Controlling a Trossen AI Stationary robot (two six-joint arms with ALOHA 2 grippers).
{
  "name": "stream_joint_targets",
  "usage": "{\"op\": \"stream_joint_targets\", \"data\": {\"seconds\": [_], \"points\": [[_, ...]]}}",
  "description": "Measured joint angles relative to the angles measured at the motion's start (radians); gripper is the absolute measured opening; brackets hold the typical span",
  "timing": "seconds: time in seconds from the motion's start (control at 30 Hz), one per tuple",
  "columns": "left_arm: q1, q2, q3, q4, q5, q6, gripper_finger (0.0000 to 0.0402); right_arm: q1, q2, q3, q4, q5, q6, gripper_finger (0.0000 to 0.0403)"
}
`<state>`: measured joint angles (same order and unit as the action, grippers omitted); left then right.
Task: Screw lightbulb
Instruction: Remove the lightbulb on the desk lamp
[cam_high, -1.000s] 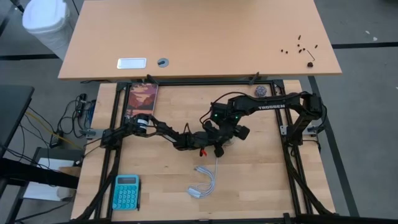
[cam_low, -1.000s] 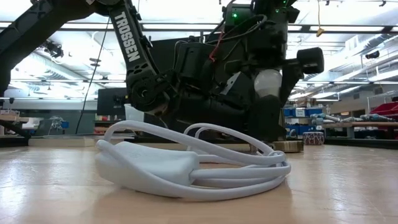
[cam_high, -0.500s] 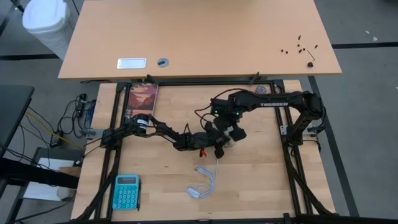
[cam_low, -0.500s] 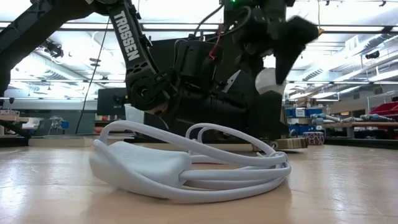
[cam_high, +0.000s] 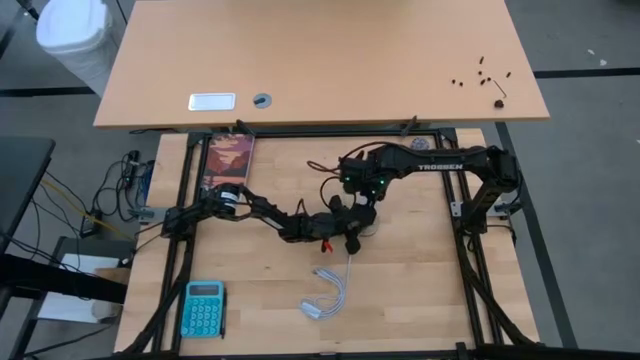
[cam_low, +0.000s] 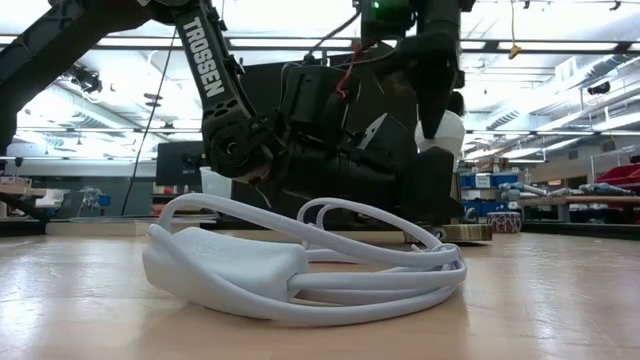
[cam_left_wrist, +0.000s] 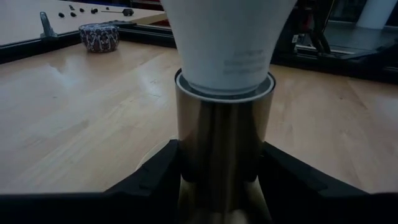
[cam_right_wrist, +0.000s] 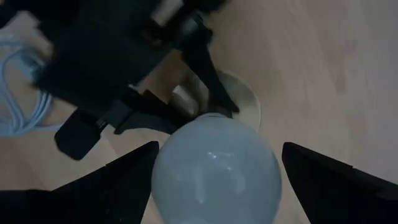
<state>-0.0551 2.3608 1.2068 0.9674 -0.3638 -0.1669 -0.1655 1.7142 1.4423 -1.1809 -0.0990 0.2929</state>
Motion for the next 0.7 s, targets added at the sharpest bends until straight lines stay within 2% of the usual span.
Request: {"op": "stream_joint_targets", "data": {"seconds": [0.2,0.5,0.7], "points": [[0.000,0.000,0.000,-0.001,-0.001,-0.001,0.0188,0.000,0.000,-0.083,0.065,-0.003,0.151,0.0349],[0.000,0.000,0.000,-0.017,-0.001,0.000,0.0188,0.000,0.000,-0.122,0.140,0.008,0.228,0.0342],[0.001,0.000,0.001,-0.018,-0.002,0.002,0.0188,0.000,0.000,-0.122,0.143,-0.003,0.211,0.0283]]}}
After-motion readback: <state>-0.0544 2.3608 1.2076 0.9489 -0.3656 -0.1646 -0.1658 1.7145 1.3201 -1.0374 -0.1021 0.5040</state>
